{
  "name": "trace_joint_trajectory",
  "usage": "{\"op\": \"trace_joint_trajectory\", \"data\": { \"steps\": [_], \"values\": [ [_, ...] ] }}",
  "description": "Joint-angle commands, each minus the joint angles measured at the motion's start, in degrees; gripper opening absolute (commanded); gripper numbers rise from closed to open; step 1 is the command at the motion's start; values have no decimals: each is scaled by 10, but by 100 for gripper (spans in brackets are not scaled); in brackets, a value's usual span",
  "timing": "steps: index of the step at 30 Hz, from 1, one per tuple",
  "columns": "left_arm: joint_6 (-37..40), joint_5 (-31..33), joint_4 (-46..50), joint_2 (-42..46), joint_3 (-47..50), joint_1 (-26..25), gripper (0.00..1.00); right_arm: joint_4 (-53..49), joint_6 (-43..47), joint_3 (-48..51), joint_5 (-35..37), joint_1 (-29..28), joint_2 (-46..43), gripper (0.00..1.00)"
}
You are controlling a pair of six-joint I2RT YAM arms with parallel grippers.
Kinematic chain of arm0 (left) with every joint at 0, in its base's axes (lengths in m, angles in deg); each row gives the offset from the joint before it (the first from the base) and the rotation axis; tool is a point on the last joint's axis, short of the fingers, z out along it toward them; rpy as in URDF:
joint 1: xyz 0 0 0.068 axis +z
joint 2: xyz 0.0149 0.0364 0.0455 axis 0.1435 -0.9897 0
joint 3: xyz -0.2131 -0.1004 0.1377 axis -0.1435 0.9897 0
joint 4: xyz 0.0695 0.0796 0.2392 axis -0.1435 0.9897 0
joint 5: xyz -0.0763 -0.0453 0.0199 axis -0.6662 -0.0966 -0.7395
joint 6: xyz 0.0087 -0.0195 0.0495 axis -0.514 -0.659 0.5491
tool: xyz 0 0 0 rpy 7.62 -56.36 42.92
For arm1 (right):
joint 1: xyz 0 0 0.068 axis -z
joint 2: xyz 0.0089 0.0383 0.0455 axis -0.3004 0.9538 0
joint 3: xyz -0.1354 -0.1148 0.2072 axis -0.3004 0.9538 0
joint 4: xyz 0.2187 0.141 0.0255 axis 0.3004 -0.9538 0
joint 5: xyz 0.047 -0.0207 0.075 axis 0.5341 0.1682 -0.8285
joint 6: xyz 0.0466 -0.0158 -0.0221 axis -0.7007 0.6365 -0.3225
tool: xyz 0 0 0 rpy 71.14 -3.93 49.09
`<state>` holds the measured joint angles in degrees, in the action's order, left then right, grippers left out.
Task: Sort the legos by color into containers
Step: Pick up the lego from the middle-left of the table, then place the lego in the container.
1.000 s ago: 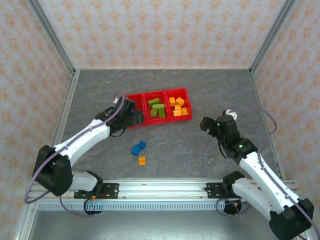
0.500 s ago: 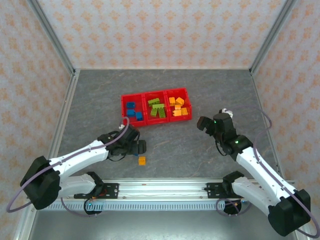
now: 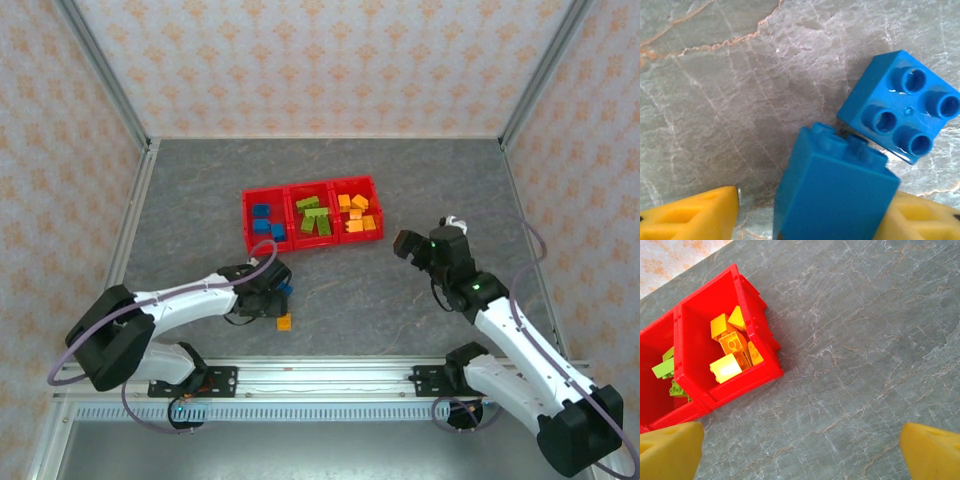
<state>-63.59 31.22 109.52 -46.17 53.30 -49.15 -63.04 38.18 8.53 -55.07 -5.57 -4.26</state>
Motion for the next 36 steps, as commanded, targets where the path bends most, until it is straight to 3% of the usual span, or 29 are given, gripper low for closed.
{"op": "trace_joint_trajectory", "data": {
  "steps": [1,9,15,24,28,36],
  "values": [
    [-5,15,-13,-22,-15,-5,57,-5,-6,7,15,2,-11,100],
    [7,34,-11,-72,-53,-5,37,-15,0,2,24,3,-18,100],
    [-3,64,18,-46,-83,-5,26,-23,3,1,31,3,-23,100],
    [2,132,82,9,-200,21,28,-19,2,2,31,2,-22,100],
    [42,121,109,-35,-267,89,29,-19,2,3,30,3,-22,100],
    [129,130,114,-171,-405,150,29,-37,13,-1,47,3,-36,100]
  ]
}}
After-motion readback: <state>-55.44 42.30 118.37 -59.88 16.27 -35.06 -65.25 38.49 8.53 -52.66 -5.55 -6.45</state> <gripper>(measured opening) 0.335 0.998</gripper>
